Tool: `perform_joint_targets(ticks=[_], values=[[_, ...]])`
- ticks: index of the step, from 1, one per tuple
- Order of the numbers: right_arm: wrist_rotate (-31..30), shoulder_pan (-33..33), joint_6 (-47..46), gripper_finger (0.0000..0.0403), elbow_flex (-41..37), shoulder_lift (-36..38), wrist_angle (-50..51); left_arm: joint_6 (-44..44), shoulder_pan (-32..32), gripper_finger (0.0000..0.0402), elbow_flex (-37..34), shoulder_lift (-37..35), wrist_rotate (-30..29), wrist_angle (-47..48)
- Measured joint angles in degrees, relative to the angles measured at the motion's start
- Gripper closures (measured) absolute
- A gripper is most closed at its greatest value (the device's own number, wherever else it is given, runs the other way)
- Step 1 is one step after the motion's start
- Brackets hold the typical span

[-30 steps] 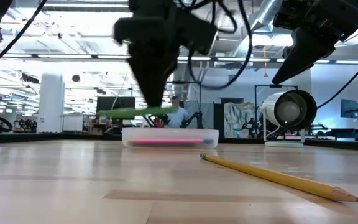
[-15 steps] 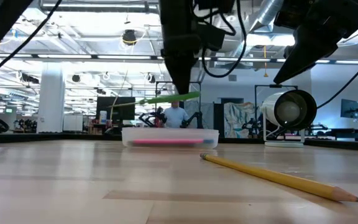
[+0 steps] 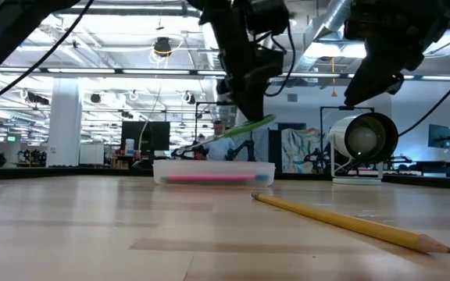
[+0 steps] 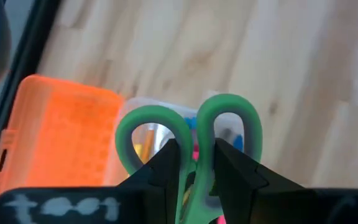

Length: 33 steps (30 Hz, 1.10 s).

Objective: Pick & place school supplies into a supply box
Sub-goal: Put the green scissors into the supply box, then put the yellow pencil into the supply box

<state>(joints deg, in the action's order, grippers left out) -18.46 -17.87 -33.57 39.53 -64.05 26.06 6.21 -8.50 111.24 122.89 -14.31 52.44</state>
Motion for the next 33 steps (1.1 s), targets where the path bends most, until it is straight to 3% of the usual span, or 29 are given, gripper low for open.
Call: perform_joint_targets(ticks=[11, 22, 33], values=[[-1.4, 0.0, -5.5, 0.0285, 0.0, 0.0, -0.9, 7.0, -3.9, 0.033, 0.0, 0.0, 2.8, 0.5], [-1.6, 0.0, -5.5, 0.0285, 0.0, 0.0, -3.1, 5.4, -4.1, 0.0329, 0.0, 0.0, 2.5, 2.2], [-2.7, 0.0, -5.5, 0.0285, 0.0, 0.0, -3.1, 4.5, -4.2, 0.0255, -0.8, 0.0, 0.6, 3.5]])
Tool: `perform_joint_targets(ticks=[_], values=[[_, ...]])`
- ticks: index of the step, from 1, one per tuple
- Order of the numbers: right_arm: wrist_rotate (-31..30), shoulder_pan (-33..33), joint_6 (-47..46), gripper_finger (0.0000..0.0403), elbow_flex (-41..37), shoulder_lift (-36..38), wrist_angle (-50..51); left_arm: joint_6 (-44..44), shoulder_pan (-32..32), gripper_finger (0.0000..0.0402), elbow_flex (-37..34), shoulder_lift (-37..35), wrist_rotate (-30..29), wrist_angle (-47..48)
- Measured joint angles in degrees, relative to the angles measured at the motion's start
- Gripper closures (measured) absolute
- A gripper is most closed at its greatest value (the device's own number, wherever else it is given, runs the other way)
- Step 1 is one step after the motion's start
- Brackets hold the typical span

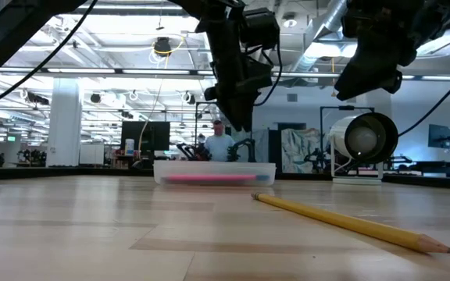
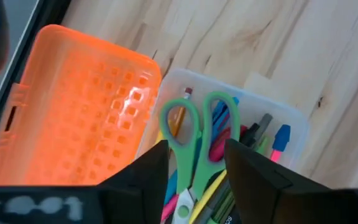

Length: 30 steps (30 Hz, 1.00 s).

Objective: Pick & place school supplies into a supply box
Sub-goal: Put the yellow pencil into the supply box

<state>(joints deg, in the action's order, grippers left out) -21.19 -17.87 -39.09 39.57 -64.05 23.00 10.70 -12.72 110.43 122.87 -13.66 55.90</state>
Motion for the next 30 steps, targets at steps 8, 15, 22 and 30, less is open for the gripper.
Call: perform_joint_targets(ticks=[8, 15, 22, 30], values=[[0.0, 0.0, -2.0, 0.0285, 0.0, 0.0, -0.3, -2.2, -0.7, 0.0241, 0.0, 0.0, 6.2, 0.3], [0.1, -2.1, -5.8, 0.0285, 0.0, 0.0, -4.7, -14.3, 2.5, 0.0248, 0.0, -1.0, 17.8, 12.4], [-2.3, -4.7, -10.9, 0.0285, 0.0, -2.8, -7.8, -24.0, 6.6, 0.0248, -0.1, -2.1, 17.5, 16.4], [-0.3, -8.0, -14.1, 0.0285, 0.0, -16.2, -25.0, -27.1, 7.3, 0.0249, -0.1, -7.4, 20.3, 16.4]])
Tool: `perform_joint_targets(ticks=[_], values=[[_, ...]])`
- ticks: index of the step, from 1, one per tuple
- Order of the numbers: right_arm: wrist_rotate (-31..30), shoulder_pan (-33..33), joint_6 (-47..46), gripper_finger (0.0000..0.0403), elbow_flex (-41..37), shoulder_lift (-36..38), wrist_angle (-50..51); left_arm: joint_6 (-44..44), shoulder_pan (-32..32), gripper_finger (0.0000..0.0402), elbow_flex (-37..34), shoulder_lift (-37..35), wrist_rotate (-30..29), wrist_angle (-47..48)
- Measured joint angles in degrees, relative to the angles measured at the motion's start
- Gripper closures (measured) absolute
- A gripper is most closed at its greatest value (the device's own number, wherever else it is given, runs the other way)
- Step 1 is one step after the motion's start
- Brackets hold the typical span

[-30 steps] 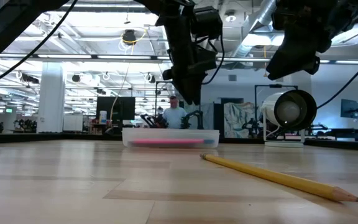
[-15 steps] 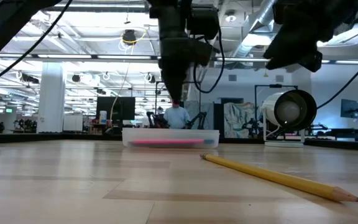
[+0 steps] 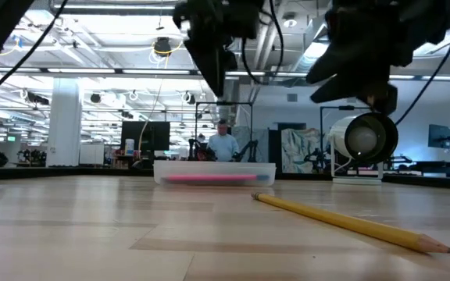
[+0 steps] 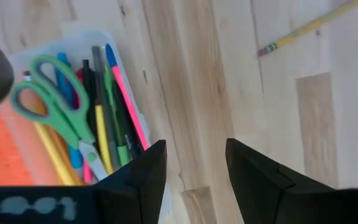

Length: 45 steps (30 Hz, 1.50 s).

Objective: Pick & place school supplies into a supply box
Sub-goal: Put the yellow pencil into the supply box

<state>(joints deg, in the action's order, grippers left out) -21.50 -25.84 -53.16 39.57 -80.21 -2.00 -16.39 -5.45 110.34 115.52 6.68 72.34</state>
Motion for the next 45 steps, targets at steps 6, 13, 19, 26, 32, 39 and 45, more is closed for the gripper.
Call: perform_joint_targets(ticks=[6, 13, 19, 26, 32, 39, 45], values=[[0.4, 0.0, -2.9, 0.0285, 0.0, -5.5, -9.6, -0.5, -0.2, 0.0249, 0.0, -7.6, 0.0, 1.2], [0.4, 1.0, -3.3, 0.0285, 0.0, -5.5, -9.2, -0.5, -1.0, 0.0249, 0.0, -17.1, -1.3, 2.2], [-1.4, 0.0, -3.9, 0.0285, 1.4, -8.8, -9.3, 0.8, -1.0, 0.0249, -8.9, -27.4, -1.1, -0.3], [-0.8, -0.4, -3.8, 0.0285, 7.1, -16.7, -9.0, 12.6, 0.7, 0.0249, -37.8, -49.1, -4.1, -23.4], [1.9, -0.4, -2.6, 0.0285, 8.9, -18.6, -4.2, 32.0, 7.8, 0.0249, -54.8, -64.8, -15.5, -32.8], [1.9, -0.2, -9.0, 0.0285, 9.3, -17.7, 0.4, 38.6, 19.1, 0.0249, -63.5, -74.8, -32.4, -35.6], [-0.8, -1.4, -5.0, 0.0285, 15.1, -20.5, 2.0, 36.7, 23.5, 0.0249, -65.9, -77.6, -37.4, -35.7]])
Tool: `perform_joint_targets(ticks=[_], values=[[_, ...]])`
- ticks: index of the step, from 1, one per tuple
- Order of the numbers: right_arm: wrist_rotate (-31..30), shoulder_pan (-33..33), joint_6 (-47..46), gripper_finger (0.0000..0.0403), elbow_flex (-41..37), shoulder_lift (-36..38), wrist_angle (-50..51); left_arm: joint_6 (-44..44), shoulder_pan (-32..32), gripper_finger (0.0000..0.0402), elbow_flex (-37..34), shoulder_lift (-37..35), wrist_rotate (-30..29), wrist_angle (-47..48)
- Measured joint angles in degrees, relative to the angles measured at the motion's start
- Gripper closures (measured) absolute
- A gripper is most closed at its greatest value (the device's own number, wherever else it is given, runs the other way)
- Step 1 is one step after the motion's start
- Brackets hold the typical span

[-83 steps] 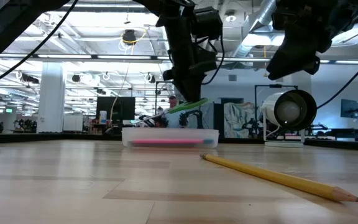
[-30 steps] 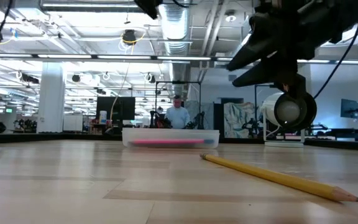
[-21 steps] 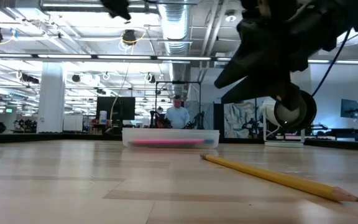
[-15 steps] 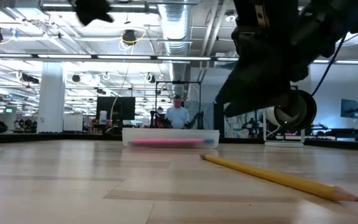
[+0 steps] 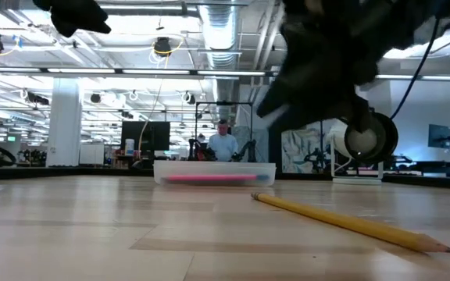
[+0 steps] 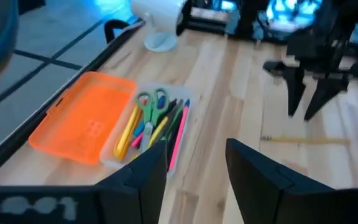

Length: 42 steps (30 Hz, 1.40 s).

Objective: Pick & place school supplies into a supply box
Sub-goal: Put the yellow pencil into the supply box

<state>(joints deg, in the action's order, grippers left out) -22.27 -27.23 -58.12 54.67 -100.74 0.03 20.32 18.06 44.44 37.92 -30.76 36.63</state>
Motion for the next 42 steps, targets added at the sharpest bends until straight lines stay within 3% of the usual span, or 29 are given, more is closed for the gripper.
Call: perform_joint_targets(ticks=[5, 12, 18, 24, 42], values=[[-1.2, -0.6, 0.9, 0.0285, 9.3, -6.4, 8.1, -2.6, 1.6, 0.0249, -1.6, -1.0, 0.0, 1.2], [-1.4, -0.7, -9.6, 0.0285, 21.7, -14.3, 26.9, -2.6, 3.3, 0.0249, -2.5, -1.3, 0.5, 3.9], [2.3, 0.9, -20.7, 0.0285, 27.4, -15.7, 39.7, -4.8, 4.0, 0.0249, -2.5, -1.2, 0.0, 3.9], [10.1, 3.6, -21.6, 0.0285, 27.8, -15.8, 39.0, -5.4, 4.0, 0.0249, -2.5, -1.2, -0.1, 3.8], [14.9, 2.5, -24.9, 0.0285, 27.8, -15.8, 40.1, -5.4, 4.0, 0.0249, -2.5, -1.2, 0.2, 3.8]])
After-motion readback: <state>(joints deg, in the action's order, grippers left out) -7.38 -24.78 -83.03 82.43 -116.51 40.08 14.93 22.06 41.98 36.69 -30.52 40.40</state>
